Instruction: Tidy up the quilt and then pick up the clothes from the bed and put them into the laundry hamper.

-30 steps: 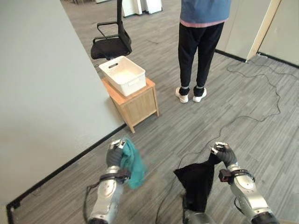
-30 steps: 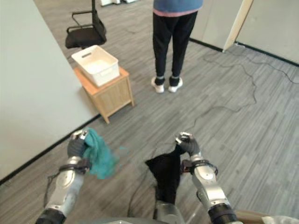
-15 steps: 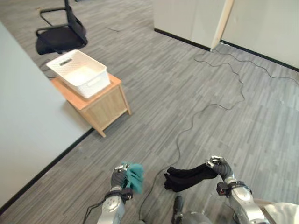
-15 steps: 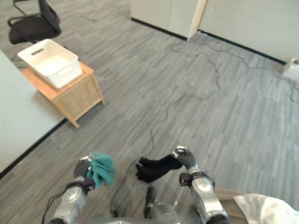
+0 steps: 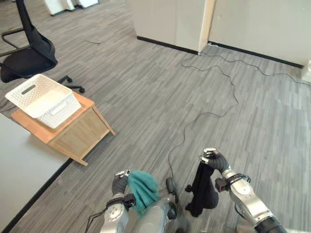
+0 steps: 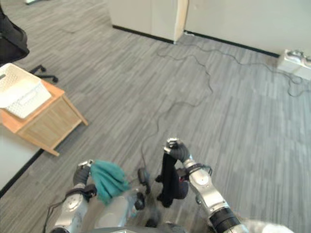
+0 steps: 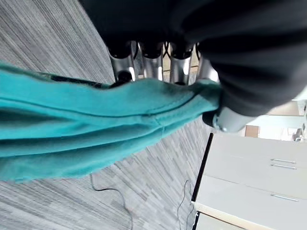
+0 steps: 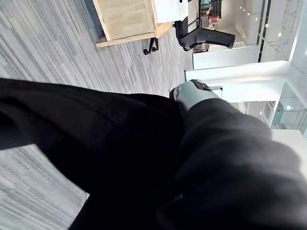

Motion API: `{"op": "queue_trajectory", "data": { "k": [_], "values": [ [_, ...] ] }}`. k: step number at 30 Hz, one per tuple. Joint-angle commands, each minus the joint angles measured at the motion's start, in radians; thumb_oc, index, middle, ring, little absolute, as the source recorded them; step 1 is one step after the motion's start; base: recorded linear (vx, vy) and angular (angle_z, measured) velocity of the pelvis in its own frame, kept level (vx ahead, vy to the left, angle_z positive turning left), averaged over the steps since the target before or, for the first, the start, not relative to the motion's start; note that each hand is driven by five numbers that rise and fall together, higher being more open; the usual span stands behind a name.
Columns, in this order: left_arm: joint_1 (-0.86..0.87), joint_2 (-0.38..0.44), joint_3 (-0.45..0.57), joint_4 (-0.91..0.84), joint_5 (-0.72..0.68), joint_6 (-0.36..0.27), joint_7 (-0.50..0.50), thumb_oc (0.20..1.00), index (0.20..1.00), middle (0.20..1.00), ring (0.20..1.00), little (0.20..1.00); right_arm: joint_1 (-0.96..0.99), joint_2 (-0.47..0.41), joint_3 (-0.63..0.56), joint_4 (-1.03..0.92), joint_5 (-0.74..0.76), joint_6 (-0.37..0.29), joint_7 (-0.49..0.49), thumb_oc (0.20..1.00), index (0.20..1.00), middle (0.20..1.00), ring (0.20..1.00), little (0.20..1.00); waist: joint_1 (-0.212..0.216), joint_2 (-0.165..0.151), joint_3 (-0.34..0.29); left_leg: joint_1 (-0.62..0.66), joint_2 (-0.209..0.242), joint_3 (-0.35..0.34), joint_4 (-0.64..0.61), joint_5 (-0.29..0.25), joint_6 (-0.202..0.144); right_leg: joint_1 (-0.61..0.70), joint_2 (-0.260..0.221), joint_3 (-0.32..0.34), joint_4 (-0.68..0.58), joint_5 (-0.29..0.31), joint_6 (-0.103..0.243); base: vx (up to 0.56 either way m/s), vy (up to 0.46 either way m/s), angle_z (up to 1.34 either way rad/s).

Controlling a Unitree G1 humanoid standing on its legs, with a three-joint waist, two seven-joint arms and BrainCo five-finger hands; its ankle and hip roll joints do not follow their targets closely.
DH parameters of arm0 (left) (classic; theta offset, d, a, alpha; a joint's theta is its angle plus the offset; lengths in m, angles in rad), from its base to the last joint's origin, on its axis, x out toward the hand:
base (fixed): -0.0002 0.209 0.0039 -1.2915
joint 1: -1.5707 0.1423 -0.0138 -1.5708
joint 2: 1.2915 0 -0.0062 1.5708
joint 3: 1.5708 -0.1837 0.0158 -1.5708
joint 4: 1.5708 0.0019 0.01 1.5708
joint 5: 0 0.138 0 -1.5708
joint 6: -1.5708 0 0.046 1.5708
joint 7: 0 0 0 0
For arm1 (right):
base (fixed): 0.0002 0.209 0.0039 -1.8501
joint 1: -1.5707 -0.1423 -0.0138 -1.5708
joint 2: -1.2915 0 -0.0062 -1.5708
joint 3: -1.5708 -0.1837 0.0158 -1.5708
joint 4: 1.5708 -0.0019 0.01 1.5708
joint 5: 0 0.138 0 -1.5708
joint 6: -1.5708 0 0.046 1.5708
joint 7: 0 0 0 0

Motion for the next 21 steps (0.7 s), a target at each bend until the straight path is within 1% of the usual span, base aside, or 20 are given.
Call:
{"op": "queue_trajectory", "data": {
  "k": [1,3,4,5,6,7,8,9,10,11,12,13,14,15,16,17,18,19,20,21],
  "values": [
    [-0.052,0.04,-0.01,-0.091,0.009,-0.03,-0.016,0.2,0.2,0.2,0.2,0.2,-0.042,0.008,-0.105,-0.117,0.032,-0.084,-0.021,0.2,0.2,0.2,0.2,0.2,0.038,0.009,-0.093,0.071,-0.013,-0.112,-0.147,0.18,-0.001,0.086,-0.144,0.075,0.296,0.376,0.197,0.49,0.156,0.03],
    [-0.052,0.039,-0.015,-0.1,0.045,-0.032,-0.013,0.2,0.2,0.2,0.2,0.2,-0.034,0.016,-0.119,-0.129,0.01,-0.095,-0.024,0.2,0.2,0.2,0.2,0.2,0.021,0.034,-0.104,0.125,-0.01,-0.157,-0.159,0.156,0.016,-0.043,-0.159,0.086,0.52,0.492,0.222,0.65,0.191,0.22],
    [-0.057,0.039,-0.032,-0.103,0.056,-0.037,0.004,0.2,0.2,0.2,0.2,0.2,-0.029,0.015,-0.128,-0.143,0.006,-0.107,-0.027,0.2,0.2,0.2,0.2,0.2,-0.007,0.061,-0.1,0.172,0.002,-0.228,-0.159,0.128,0.025,-0.19,-0.174,0.08,0.651,0.458,0.2,0.7,0.115,0.27],
    [-0.062,0.044,-0.041,-0.11,0.053,-0.037,0.011,0.2,0.2,0.2,0.2,0.2,-0.026,0.01,-0.133,-0.158,0.003,-0.117,-0.033,0.2,0.2,0.2,0.2,0.2,-0.03,0.07,-0.092,0.2,0.009,-0.258,-0.159,0.114,0.03,-0.262,-0.174,0.077,0.667,0.418,0.176,0.75,-0.008,0.53],
    [-0.073,0.055,-0.052,-0.12,0.053,-0.029,0.006,0.2,0.2,0.2,0.2,0.2,-0.024,0.0,-0.142,-0.182,0.006,-0.125,-0.055,0.2,0.2,0.2,0.2,0.2,-0.061,0.074,-0.08,0.233,0.014,-0.292,-0.159,0.098,0.032,-0.34,-0.152,0.08,0.627,0.372,0.15,0.68,-0.155,1.05],
    [-0.085,0.063,-0.062,-0.117,0.051,-0.028,-0.007,0.2,0.2,0.2,0.2,0.2,-0.023,-0.011,-0.154,-0.203,0.013,-0.129,-0.08,0.2,0.2,0.2,0.2,0.2,-0.087,0.069,-0.069,0.262,0.009,-0.335,-0.159,0.086,0.031,-0.385,-0.128,0.091,0.524,0.357,0.133,0.8,-0.306,1.52],
    [-0.103,0.067,-0.067,-0.104,0.054,-0.025,-0.027,0.2,0.2,0.2,0.2,0.2,-0.023,-0.037,-0.189,-0.221,0.027,-0.141,-0.089,0.2,0.2,0.2,0.2,0.2,-0.116,0.051,-0.058,0.3,-0.008,-0.409,-0.159,0.066,0.025,-0.413,-0.114,0.112,0.292,0.363,0.118,0.7,-0.288,1.75],
    [-0.109,0.068,-0.066,-0.1,0.053,-0.023,-0.026,0.2,0.2,0.2,0.2,0.2,-0.023,-0.047,-0.201,-0.225,0.04,-0.148,-0.079,0.2,0.2,0.2,0.2,0.2,-0.127,0.05,-0.055,0.31,-0.009,-0.433,-0.159,0.062,0.023,-0.41,-0.109,0.114,0.229,0.368,0.115,0.68,-0.274,2.42],
    [-0.116,0.064,-0.062,-0.09,0.06,-0.019,-0.038,0.2,0.2,0.2,0.2,0.2,-0.024,-0.063,-0.225,-0.234,0.051,-0.151,-0.071,0.2,0.2,0.2,0.2,0.2,-0.144,0.038,-0.054,0.338,-0.014,-0.462,-0.159,0.038,0.019,-0.417,-0.119,0.126,0.092,0.389,0.118,0.81,-0.283,2.32],
    [-0.117,0.061,-0.051,-0.059,0.065,-0.04,-0.053,0.2,0.2,0.2,0.2,0.2,-0.032,-0.098,-0.269,-0.269,0.077,-0.138,-0.051,0.2,0.2,0.2,0.2,0.2,-0.166,0.016,-0.06,0.389,-0.019,-0.497,-0.159,-0.006,0.009,-0.47,-0.143,0.154,-0.102,0.448,0.146,0.94,-0.332,1.89],
    [-0.116,0.059,-0.048,-0.039,0.06,-0.06,-0.05,0.2,0.2,0.2,0.2,0.2,-0.042,-0.118,-0.289,-0.289,0.091,-0.132,-0.03,0.2,0.2,0.2,0.2,0.2,-0.177,0.021,-0.053,0.428,-0.003,-0.514,-0.159,-0.028,0.003,-0.485,-0.146,0.158,-0.165,0.465,0.155,0.73,-0.257,0.75],
    [-0.117,0.058,-0.048,-0.038,0.06,-0.061,-0.05,0.2,0.2,0.2,0.2,0.2,-0.042,-0.119,-0.29,-0.289,0.091,-0.132,-0.029,0.2,0.2,0.2,0.2,0.2,-0.177,0.025,-0.05,0.432,0.001,-0.514,-0.159,-0.032,0.003,-0.481,-0.142,0.156,-0.165,0.463,0.155,0.78,-0.293,1.01],
    [-0.128,0.072,-0.036,-0.031,0.041,-0.06,-0.045,0.2,0.2,0.2,0.2,0.2,-0.081,-0.171,-0.322,-0.32,0.151,-0.103,0.002,0.2,0.2,0.2,0.2,0.2,-0.181,0.012,-0.049,0.478,0.019,-0.536,-0.132,-0.079,-0.004,-0.499,-0.15,0.178,-0.162,0.461,0.154,0.75,-0.303,1.02],
    [-0.137,0.079,-0.037,-0.035,0.028,-0.054,-0.029,0.2,0.2,0.2,0.2,0.2,-0.118,-0.193,-0.315,-0.314,0.165,-0.097,0.006,0.2,0.2,0.2,0.2,0.2,-0.178,-0.001,-0.05,0.504,0.021,-0.554,-0.084,-0.125,-0.016,-0.491,-0.158,0.178,-0.137,0.472,0.152,0.91,-0.364,1.05],
    [-0.141,0.078,-0.042,-0.035,0.019,-0.046,-0.015,0.2,0.2,0.2,0.2,0.2,-0.143,-0.2,-0.302,-0.309,0.165,-0.091,-0.004,0.2,0.2,0.2,0.2,0.2,-0.174,-0.007,-0.054,0.521,0.025,-0.558,-0.04,-0.132,-0.027,-0.494,-0.163,0.174,-0.101,0.476,0.149,0.72,-0.263,0.45],
    [-0.141,0.072,-0.047,-0.036,0.007,-0.027,0.009,0.2,0.2,0.2,0.2,0.2,-0.187,-0.203,-0.275,-0.3,0.164,-0.072,-0.022,0.2,0.2,0.2,0.2,0.2,-0.169,-0.004,-0.057,0.543,0.047,-0.54,0.069,-0.103,-0.051,-0.474,-0.161,0.16,-0.043,0.464,0.132,0.52,-0.175,0.57],
    [-0.139,0.071,-0.047,-0.036,0.003,-0.03,0.015,0.2,0.2,0.2,0.2,0.2,-0.195,-0.202,-0.271,-0.298,0.162,-0.069,-0.021,0.2,0.2,0.2,0.2,0.2,-0.169,-0.008,-0.059,0.542,0.047,-0.538,0.087,-0.09,-0.055,-0.47,-0.164,0.158,-0.037,0.462,0.128,0.61,-0.184,0.67],
    [-0.127,0.068,-0.043,-0.035,-0.002,-0.044,0.016,0.2,0.2,0.2,0.2,0.2,-0.237,-0.212,-0.253,-0.281,0.161,-0.06,-0.012,0.2,0.2,0.2,0.2,0.2,-0.159,-0.01,-0.062,0.531,0.059,-0.5,0.216,-0.018,-0.08,-0.424,-0.164,0.14,-0.019,0.437,0.108,0.48,-0.173,0.54],
    [-0.11,0.064,-0.032,-0.048,0.015,-0.05,0.005,0.2,0.2,0.2,0.2,0.2,-0.253,-0.214,-0.247,-0.265,0.149,-0.064,-0.005,0.2,0.2,0.2,0.2,0.2,-0.145,-0.02,-0.059,0.467,0.058,-0.468,0.393,0.056,-0.1,-0.372,-0.17,0.129,-0.023,0.419,0.088,0.75,-0.321,0.53],
    [-0.08,0.064,-0.017,-0.106,0.08,-0.034,0.013,0.2,0.2,0.2,0.2,0.2,-0.255,-0.211,-0.259,-0.254,0.128,-0.07,0.006,0.2,0.2,0.2,0.2,0.2,-0.105,-0.044,-0.04,0.279,0.048,-0.407,0.616,0.106,-0.115,-0.27,-0.188,0.109,-0.046,0.389,0.061,0.61,-0.283,0.24]
  ]
}}
